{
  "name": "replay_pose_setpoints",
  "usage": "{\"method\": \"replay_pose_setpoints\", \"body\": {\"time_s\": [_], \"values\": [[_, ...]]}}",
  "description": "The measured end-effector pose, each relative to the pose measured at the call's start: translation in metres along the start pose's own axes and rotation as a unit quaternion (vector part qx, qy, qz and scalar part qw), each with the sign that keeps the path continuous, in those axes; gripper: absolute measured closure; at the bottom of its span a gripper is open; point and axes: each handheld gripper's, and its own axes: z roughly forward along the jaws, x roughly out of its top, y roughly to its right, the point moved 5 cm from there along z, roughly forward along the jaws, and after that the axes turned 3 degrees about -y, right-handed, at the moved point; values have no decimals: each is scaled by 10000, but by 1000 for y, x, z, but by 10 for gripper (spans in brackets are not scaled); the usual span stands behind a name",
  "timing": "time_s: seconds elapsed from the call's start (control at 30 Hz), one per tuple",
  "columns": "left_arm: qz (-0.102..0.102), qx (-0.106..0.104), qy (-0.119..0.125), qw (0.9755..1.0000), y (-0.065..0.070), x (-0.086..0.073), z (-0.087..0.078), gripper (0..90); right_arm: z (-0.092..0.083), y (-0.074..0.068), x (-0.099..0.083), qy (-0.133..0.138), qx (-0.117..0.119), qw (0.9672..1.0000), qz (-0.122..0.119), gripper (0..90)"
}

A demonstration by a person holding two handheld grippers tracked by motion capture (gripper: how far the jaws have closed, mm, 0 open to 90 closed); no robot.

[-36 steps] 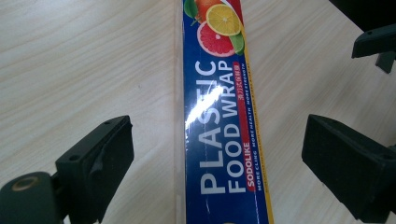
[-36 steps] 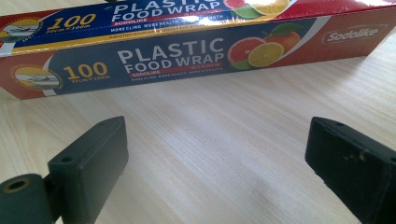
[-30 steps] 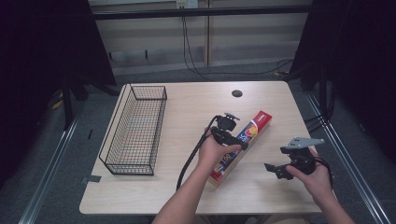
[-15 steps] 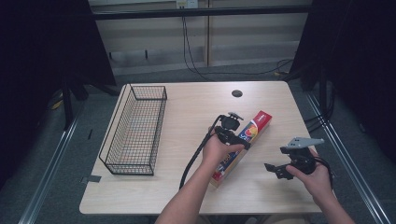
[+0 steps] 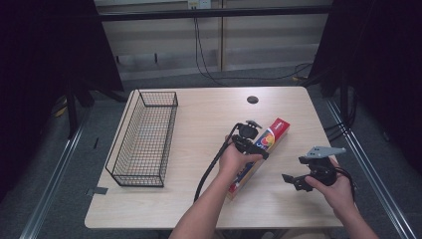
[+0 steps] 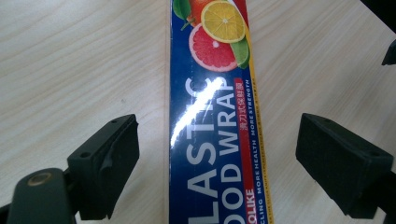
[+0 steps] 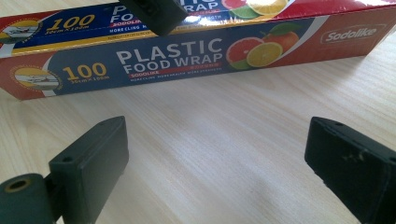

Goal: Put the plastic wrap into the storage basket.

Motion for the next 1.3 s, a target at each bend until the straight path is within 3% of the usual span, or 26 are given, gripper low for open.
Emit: {"method": "replay_pose_setpoints", "body": {"time_s": [0.3,0.47,0.73,1.07,1.3], "values": [[80,216,-82,9997,-2,0,6,193,0,1,0,18,-13,10000,6,59],[-5,242,-63,9997,-2,1,7,278,0,0,0,15,-6,10000,4,60],[105,188,-109,9997,0,2,11,362,0,1,0,21,2,10000,12,59],[160,175,-108,9997,0,3,13,384,0,1,0,14,-15,10000,9,60],[31,139,-190,9997,-1,2,15,367,-1,1,0,11,-12,10000,25,60]]}}
